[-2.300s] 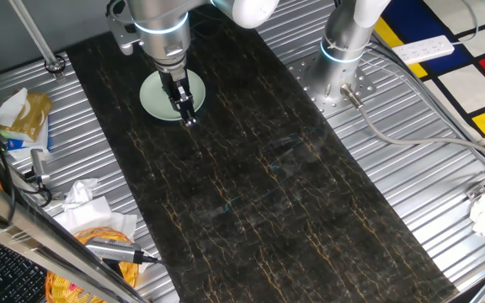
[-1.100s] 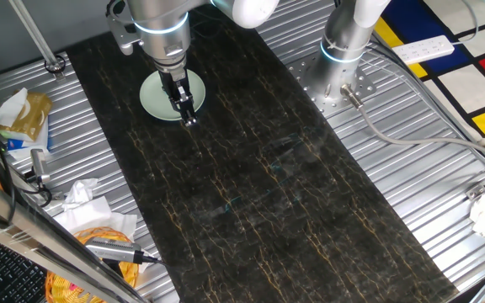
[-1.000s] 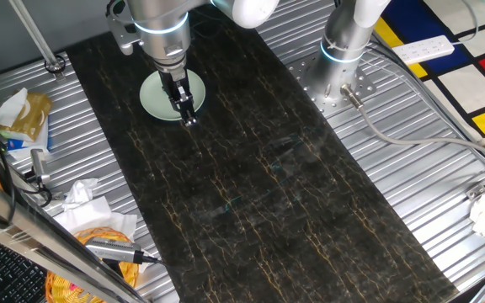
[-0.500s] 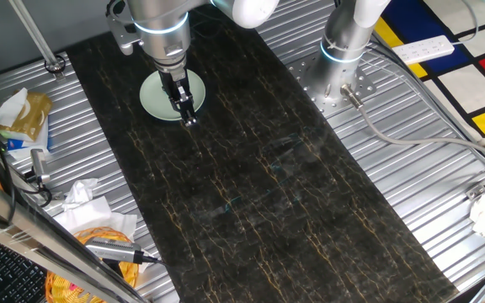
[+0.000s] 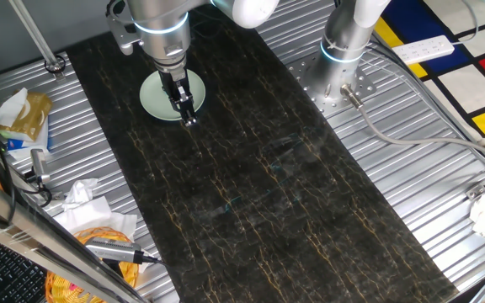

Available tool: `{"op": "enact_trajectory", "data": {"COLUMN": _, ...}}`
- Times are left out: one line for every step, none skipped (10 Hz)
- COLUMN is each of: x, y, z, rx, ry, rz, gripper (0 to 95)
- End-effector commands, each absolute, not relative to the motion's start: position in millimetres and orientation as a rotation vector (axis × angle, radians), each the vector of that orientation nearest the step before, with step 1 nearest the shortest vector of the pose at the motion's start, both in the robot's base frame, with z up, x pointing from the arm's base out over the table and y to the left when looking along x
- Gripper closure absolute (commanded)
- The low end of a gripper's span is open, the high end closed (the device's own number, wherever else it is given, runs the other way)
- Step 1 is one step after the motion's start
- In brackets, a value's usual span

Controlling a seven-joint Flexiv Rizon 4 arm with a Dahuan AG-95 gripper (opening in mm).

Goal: Use a clamp

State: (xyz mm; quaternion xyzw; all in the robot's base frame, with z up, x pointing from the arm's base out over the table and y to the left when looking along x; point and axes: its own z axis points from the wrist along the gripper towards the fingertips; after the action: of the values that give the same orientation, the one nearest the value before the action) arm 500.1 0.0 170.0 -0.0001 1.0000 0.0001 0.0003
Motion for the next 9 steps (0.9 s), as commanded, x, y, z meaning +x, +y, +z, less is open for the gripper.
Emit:
{"op": "enact_trajectory", "data": {"x": 500.0, "y": -0.1, "z": 169.8, "rx": -0.169, "ry": 3.123, "rz": -0.017, "gripper": 95.0}}
{"op": "enact_trajectory", "data": {"x": 500.0, "y": -0.1, "z": 169.8, "rx": -0.172, "ry": 3.126, "rz": -0.028, "gripper": 95.0}}
{"op": "enact_trajectory", "data": {"x": 500.0, "y": -0.1, "z": 169.8, "rx": -0.172, "ry": 3.126, "rz": -0.029, "gripper": 95.0}}
{"op": "enact_trajectory", "data": {"x": 500.0, "y": -0.1, "z": 169.8, "rx": -0.172, "ry": 3.126, "rz": -0.031, "gripper": 95.0}}
{"op": "enact_trajectory", "data": {"x": 500.0, "y": -0.1, "z": 169.8, "rx": -0.172, "ry": 3.126, "rz": -0.031, "gripper": 95.0}}
{"op": "enact_trajectory", "data": {"x": 500.0, "y": -0.1, "z": 169.8, "rx": -0.171, "ry": 3.127, "rz": -0.031, "gripper": 95.0}}
{"op": "enact_trajectory", "data": {"x": 500.0, "y": -0.1, "z": 169.8, "rx": -0.171, "ry": 3.127, "rz": -0.033, "gripper": 95.0}}
{"op": "enact_trajectory", "data": {"x": 500.0, "y": -0.1, "z": 169.8, "rx": -0.17, "ry": 3.127, "rz": -0.034, "gripper": 95.0}}
{"op": "enact_trajectory", "data": {"x": 500.0, "y": -0.1, "z": 169.8, "rx": -0.167, "ry": 3.128, "rz": -0.039, "gripper": 95.0}}
